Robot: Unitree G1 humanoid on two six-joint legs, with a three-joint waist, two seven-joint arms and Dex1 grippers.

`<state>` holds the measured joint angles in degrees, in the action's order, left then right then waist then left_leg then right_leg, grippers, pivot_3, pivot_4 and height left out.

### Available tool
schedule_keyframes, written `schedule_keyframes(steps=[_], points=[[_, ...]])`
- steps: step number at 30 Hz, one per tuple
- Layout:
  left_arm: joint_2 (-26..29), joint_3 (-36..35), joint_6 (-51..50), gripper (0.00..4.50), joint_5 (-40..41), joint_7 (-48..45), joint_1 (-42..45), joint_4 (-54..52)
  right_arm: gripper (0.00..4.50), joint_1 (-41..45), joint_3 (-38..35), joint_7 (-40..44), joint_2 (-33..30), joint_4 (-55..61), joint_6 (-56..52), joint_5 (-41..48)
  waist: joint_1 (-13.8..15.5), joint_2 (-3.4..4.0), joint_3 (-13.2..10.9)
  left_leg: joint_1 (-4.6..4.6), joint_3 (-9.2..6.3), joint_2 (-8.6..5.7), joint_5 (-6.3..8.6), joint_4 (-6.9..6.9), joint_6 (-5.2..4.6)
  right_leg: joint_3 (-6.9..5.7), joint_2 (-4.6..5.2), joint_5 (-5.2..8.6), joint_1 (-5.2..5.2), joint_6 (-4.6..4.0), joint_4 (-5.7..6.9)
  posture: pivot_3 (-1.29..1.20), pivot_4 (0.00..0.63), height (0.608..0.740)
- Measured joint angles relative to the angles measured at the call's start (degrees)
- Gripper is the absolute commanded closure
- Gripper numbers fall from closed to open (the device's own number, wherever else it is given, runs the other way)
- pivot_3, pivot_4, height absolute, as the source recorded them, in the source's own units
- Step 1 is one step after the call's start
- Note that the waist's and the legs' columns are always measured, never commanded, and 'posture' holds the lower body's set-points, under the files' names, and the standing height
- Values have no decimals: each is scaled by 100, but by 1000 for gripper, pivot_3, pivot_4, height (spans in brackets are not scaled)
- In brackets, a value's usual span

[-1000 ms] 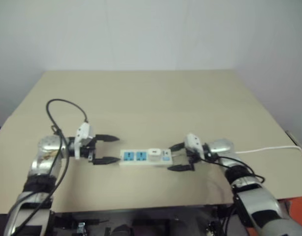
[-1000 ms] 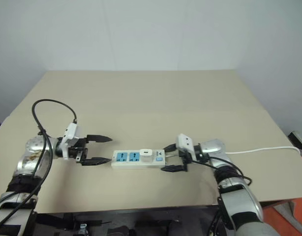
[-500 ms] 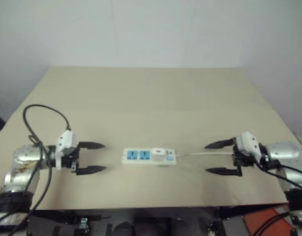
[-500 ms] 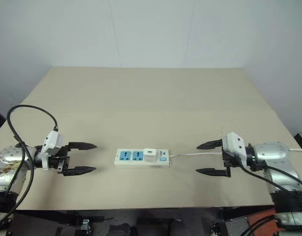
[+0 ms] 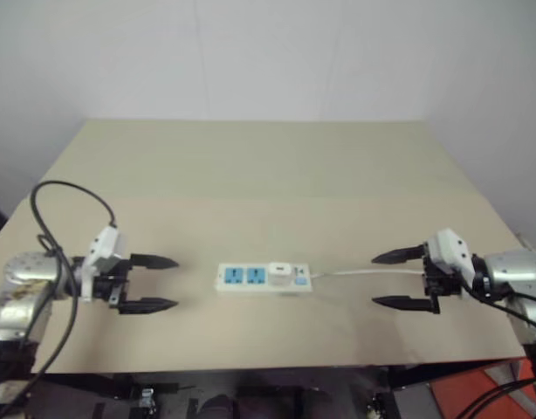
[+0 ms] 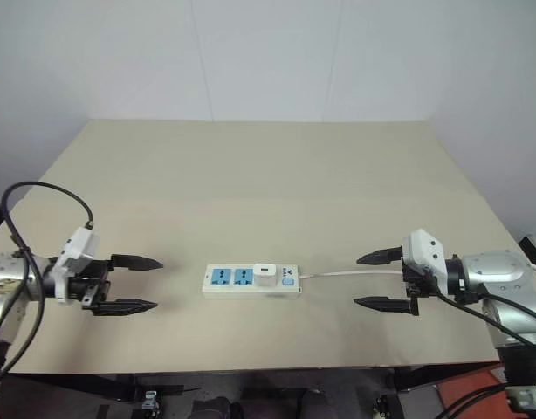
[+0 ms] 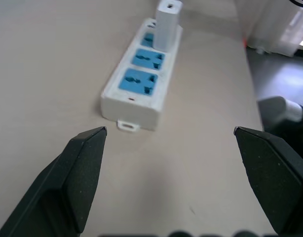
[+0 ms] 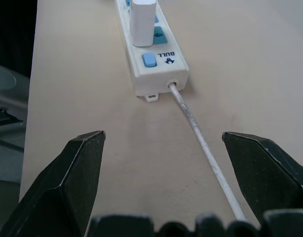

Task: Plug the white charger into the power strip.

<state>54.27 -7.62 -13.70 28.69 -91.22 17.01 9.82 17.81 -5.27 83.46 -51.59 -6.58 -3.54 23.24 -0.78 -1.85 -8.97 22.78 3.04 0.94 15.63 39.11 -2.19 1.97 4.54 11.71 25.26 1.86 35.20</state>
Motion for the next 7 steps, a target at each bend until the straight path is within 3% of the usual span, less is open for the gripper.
schedule_keyframes(steps=[7], points=[[814,575,-239,0,836,-83,99,121,47,79,144,-35,1,43,-237,-31,2,2,-4,-1,0,2,0,2,0,2,-4,0,0,-1,4,0,150,740]])
